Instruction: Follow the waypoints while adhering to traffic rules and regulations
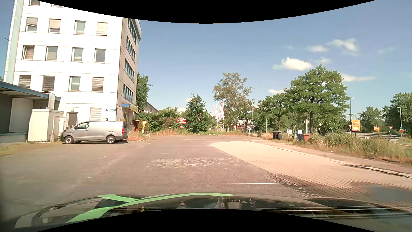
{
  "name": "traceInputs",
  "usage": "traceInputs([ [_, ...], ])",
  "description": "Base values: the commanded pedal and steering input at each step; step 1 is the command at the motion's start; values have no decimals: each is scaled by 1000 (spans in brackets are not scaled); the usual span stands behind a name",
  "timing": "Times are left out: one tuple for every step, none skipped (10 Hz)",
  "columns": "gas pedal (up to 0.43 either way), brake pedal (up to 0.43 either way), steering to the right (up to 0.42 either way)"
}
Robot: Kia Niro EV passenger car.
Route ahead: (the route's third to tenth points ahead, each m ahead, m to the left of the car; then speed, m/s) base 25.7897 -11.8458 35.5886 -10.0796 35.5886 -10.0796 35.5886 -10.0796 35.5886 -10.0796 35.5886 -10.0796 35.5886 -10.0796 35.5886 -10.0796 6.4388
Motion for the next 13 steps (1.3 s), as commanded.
traceInputs([
  [110,0,47],
  [110,0,47],
  [98,0,44],
  [98,0,40],
  [87,0,39],
  [87,0,39],
  [87,0,39],
  [79,0,35],
  [79,0,31],
  [67,0,28],
  [47,0,28],
  [47,0,26],
  [47,0,20],
])
